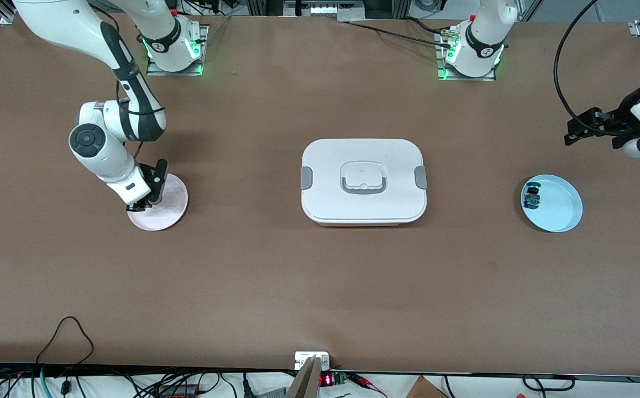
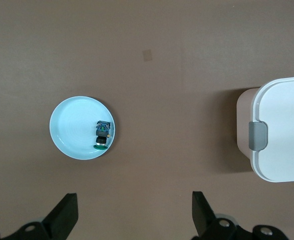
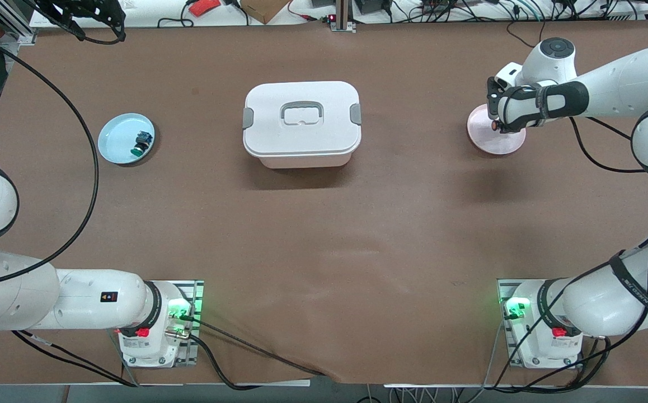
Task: Transfer orange switch to right arm and place
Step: 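Lower the switch onto the white plate with the right gripper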
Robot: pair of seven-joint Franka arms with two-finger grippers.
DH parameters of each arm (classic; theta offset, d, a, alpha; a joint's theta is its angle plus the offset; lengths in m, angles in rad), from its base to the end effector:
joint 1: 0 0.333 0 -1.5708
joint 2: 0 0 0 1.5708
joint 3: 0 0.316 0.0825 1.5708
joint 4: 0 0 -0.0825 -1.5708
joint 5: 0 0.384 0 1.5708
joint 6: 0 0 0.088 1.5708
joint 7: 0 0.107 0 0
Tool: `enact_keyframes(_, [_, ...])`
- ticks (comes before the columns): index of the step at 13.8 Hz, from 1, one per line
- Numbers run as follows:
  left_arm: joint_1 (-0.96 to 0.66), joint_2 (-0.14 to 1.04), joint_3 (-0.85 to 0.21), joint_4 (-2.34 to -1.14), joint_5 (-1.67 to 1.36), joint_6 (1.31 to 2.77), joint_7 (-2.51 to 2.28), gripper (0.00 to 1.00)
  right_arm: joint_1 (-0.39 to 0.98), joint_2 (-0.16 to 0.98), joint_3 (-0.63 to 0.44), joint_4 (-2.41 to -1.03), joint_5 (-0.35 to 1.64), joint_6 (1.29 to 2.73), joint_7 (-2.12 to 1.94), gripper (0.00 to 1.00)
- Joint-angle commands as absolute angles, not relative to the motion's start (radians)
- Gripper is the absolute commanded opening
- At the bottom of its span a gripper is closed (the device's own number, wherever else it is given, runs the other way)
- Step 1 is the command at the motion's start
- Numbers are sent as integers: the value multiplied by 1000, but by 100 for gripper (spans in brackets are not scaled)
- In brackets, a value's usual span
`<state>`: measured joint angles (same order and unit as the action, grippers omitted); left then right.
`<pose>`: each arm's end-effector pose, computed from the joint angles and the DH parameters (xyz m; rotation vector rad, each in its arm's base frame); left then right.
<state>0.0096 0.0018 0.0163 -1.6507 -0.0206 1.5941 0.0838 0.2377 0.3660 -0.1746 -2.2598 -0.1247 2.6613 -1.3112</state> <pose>0.5540 0.0122 0.5878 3.1154 -0.0885 -0.0891 0.5423 0.0360 0.2041 2.2134 2.0547 -0.0611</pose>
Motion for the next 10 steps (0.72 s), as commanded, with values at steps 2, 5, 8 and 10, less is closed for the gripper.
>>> enact_keyframes(2, [-17,6,25,-1640,2,1600,103,100,238,373,-169,-2276,-135,2691,-1322,0])
enact_keyframes(5, [-12,24,25,-1629,6,1603,103,100,239,386,-169,-2287,-135,2704,-1324,0])
enact_keyframes(8, [-3,20,29,-1621,2,1600,104,100,244,388,-169,-2287,-137,2700,-1324,3])
enact_keyframes(10, [-11,25,23,-1609,8,1600,103,100,247,379,-169,-2284,-135,2688,-1315,99])
